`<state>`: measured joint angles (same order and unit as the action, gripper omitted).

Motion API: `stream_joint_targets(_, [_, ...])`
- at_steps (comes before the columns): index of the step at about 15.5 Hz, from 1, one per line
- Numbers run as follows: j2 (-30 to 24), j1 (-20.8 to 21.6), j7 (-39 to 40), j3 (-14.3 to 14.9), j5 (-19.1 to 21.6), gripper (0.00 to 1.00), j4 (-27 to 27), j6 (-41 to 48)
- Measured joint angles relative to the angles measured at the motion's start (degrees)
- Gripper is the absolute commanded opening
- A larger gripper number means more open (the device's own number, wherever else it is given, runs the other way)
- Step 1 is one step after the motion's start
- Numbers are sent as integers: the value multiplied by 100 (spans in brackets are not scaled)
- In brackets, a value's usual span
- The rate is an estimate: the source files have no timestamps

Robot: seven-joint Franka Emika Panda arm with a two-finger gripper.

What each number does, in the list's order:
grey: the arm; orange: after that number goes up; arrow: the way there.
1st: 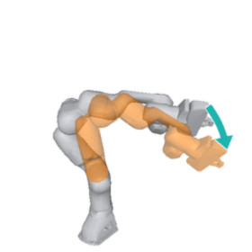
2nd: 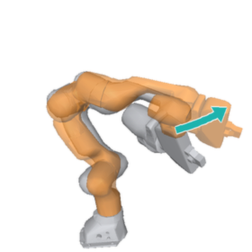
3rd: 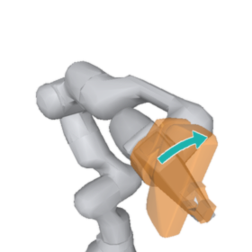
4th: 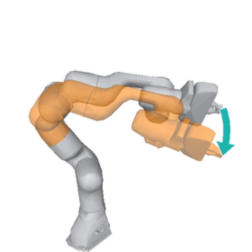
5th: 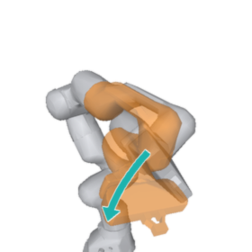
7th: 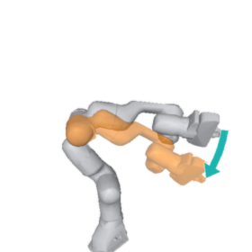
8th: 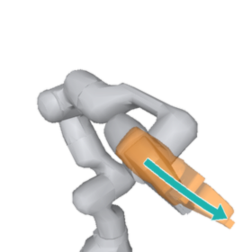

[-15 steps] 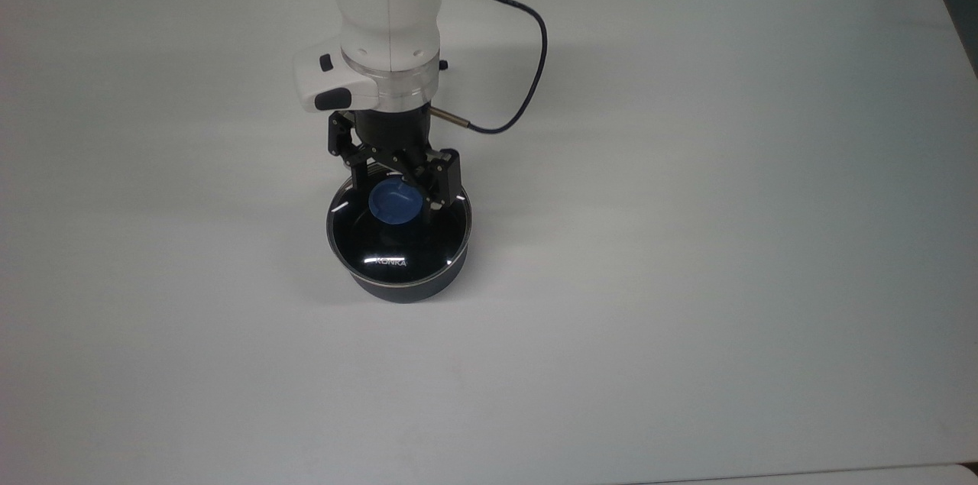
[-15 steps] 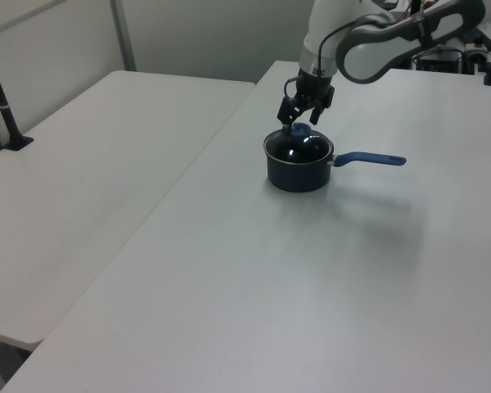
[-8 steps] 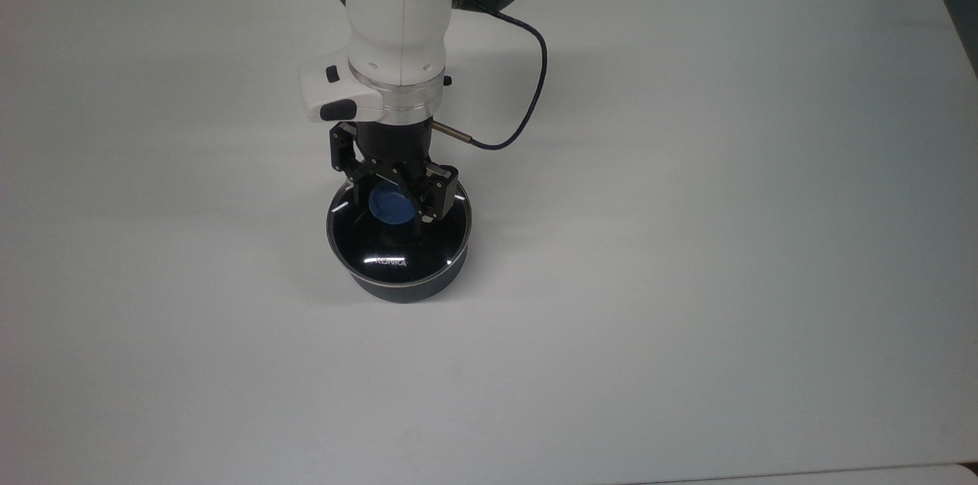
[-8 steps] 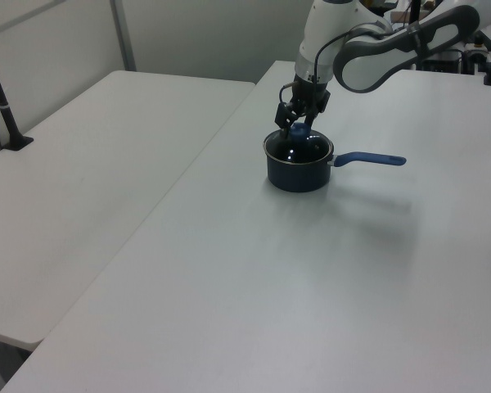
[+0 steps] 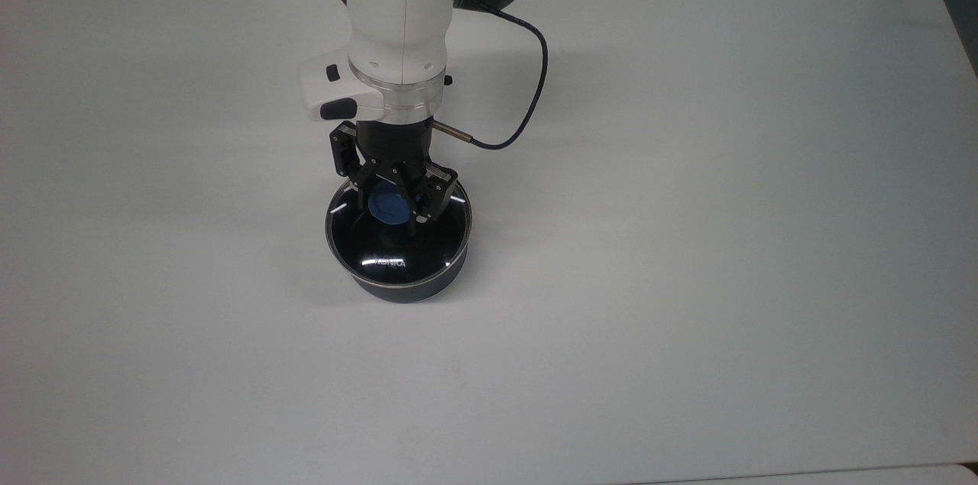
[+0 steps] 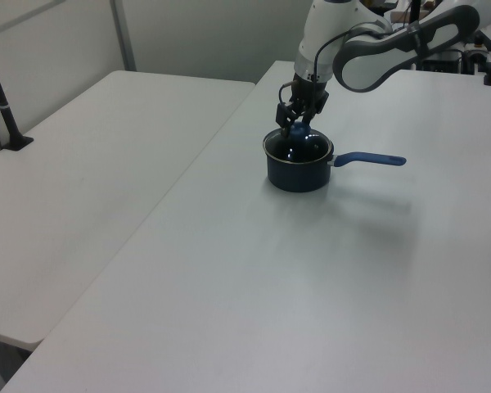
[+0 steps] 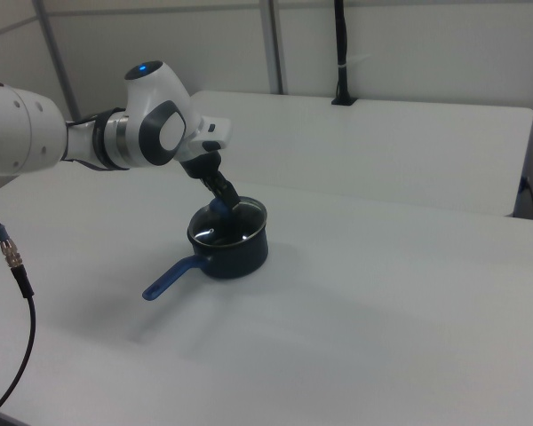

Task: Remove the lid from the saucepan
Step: 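Close the gripper on the blue lid knob, then lift the glass lid off the saucepan and carry it beside the pan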

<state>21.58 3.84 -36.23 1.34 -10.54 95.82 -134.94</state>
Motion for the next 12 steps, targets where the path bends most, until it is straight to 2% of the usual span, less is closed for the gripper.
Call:
stream_joint_targets(3, [-101, -7, -1, 0, 0, 53, -42, 21])
stream_joint_targets(6, [-375, -5, 79, -40, 0, 53, -24, 587])
stream_joint_targets(10, [-1102, 9, 560, -328, 140, 53, 284, 1670])
stream_joint_targets(12, [-1478, 20, 809, -584, 300, 53, 426, 2249])
